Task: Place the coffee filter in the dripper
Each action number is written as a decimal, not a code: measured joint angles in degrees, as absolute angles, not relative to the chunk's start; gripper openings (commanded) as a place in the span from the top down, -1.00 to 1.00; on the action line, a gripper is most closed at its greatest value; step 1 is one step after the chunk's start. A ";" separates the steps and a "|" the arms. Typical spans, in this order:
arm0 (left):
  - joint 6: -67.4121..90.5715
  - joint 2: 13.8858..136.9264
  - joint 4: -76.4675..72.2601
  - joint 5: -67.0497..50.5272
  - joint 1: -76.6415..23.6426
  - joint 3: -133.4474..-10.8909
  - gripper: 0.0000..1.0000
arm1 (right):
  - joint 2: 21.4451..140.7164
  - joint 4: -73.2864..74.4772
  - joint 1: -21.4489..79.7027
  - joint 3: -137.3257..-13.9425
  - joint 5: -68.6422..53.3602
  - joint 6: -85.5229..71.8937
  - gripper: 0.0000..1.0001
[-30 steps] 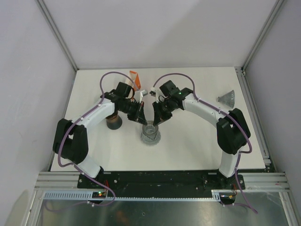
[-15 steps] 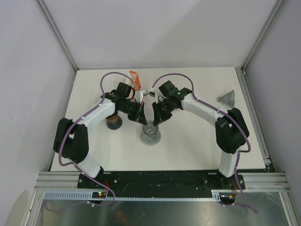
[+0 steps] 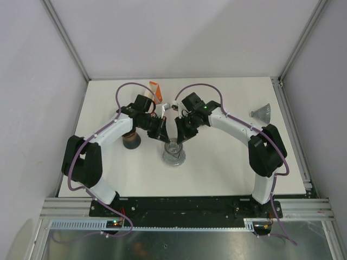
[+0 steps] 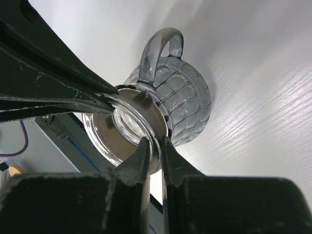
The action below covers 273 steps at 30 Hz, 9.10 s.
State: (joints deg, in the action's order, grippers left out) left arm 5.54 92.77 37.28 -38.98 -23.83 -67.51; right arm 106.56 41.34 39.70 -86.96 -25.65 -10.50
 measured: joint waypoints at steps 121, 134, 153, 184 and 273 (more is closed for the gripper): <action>3.75 93.30 39.46 -33.98 -25.17 -68.77 1.00 | 103.85 33.12 41.39 -81.23 -22.04 -10.41 1.00; 2.46 92.58 38.11 -32.56 -25.76 -67.85 0.99 | 102.30 29.67 41.76 -78.56 -20.75 -10.74 1.00; 1.56 92.36 36.64 -32.47 -25.91 -67.68 0.99 | 101.16 26.76 41.95 -76.73 -19.00 -10.81 0.50; 1.04 92.99 35.11 -34.68 -29.30 -68.05 0.97 | 94.78 21.19 42.59 -75.77 -19.55 -6.61 0.90; 1.28 91.09 35.27 -36.75 -27.29 -68.97 1.00 | 87.33 13.15 47.79 -61.76 -13.74 -7.51 1.00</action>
